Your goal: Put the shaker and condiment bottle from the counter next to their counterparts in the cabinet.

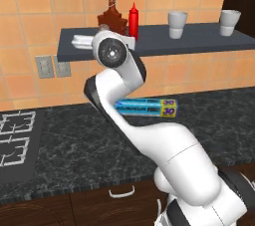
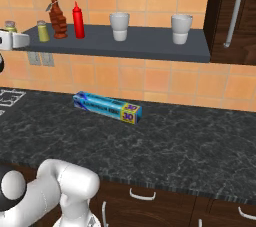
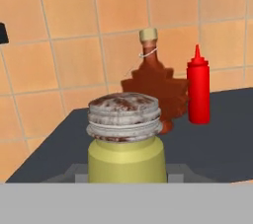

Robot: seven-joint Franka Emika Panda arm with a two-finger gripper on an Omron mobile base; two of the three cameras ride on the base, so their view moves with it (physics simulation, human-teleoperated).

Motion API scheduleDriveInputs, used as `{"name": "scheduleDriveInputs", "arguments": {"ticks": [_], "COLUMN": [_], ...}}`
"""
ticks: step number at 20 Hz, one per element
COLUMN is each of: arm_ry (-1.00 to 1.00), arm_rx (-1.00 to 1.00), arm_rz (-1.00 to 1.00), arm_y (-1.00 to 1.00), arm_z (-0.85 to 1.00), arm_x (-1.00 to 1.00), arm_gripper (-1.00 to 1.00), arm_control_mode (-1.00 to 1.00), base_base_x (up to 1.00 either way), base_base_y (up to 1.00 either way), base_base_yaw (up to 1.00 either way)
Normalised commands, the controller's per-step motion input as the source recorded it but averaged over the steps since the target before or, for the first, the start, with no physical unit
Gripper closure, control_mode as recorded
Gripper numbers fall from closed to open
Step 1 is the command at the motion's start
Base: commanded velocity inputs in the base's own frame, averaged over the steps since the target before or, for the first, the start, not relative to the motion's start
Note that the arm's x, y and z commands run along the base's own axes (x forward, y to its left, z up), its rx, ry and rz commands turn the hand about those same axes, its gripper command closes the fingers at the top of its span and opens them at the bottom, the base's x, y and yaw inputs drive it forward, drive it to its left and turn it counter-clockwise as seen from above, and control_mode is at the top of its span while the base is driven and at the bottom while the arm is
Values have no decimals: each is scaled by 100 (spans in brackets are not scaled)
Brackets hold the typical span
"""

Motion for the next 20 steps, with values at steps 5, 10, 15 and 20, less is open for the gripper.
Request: {"name": "scheduleDriveInputs", "arguments": {"ticks": [5,10,15,20], "arm_ry": [1,0,0,0], "arm_rx": [0,0,0,0], "arm_rz": [0,0,0,0], "arm_y": [13,21,33,24], "arm_z": [0,-2,-19,-13], "arm_x": [49,46,44,41], "arm_gripper": [100,100,100,100], "arm_control_mode": [-100,-100,-100,-100], "base_base_x": [0,0,0,0], "base_base_y": [0,0,0,0], "base_base_yaw": [0,0,0,0]}}
